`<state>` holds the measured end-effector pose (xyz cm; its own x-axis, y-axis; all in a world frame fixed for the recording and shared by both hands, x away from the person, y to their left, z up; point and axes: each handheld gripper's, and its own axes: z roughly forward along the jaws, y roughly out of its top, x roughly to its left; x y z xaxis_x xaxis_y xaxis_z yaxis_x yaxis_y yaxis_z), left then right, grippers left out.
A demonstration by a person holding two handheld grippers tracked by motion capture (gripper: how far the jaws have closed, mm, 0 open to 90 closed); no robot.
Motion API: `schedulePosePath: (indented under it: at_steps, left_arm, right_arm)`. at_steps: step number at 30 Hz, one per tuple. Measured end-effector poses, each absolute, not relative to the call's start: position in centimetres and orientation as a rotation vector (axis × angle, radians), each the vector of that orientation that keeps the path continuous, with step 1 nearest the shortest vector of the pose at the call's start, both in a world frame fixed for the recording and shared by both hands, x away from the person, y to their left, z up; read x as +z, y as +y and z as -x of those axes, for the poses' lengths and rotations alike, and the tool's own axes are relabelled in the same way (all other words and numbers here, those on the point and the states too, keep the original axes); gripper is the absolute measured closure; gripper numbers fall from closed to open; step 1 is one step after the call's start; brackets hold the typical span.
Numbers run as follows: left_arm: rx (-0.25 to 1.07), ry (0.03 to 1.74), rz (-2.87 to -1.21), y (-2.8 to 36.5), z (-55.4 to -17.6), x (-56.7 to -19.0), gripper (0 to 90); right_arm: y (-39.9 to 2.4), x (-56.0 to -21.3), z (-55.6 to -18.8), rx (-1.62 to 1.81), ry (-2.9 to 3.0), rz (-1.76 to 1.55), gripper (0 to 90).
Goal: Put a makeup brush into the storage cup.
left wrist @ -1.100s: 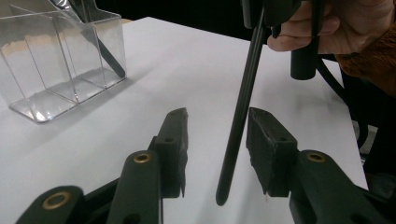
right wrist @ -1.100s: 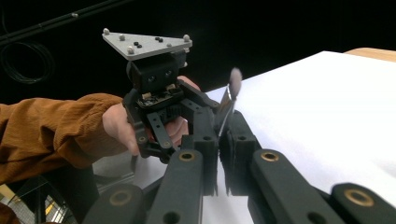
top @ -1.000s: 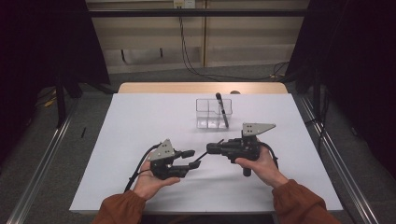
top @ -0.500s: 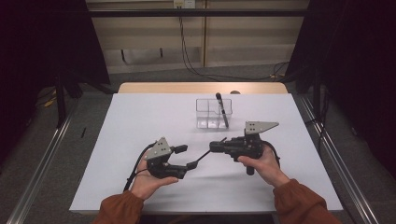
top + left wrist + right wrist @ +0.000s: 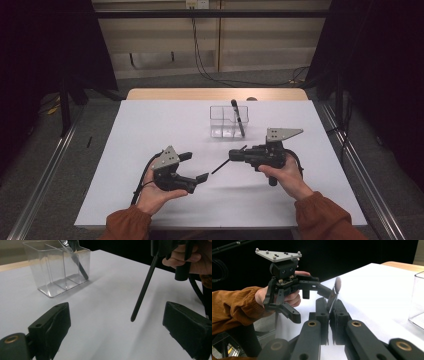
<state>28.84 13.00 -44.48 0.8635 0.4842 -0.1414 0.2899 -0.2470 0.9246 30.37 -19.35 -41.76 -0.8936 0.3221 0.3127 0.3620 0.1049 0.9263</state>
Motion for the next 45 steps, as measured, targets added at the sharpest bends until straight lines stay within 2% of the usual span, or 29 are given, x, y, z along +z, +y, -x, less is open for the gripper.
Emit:
schedulePosePath:
  at_steps: [5,20,31,45]
  left_arm:
    - [0.222,0.564,-1.83,13.8,-28.7,-44.2,2.2]
    - [0.276,0.6,-1.816,15.9,-28.5,-44.0,2.3]
    - [0.371,0.645,-1.776,18.4,-28.1,-43.8,2.1]
    - [0.388,0.738,-1.738,21.3,-26.6,-44.4,2.5]
  right_arm:
    - [-19.8,-41.5,-30.5,-1.927,-2.334,0.742,86.3]
    - [-21.2,-41.0,-30.8,-1.867,-2.401,0.817,86.3]
    - [-22.2,-40.6,-31.4,-1.829,-2.448,0.865,86.4]
    - [-23.3,-40.5,-32.4,-1.773,-2.487,0.93,86.4]
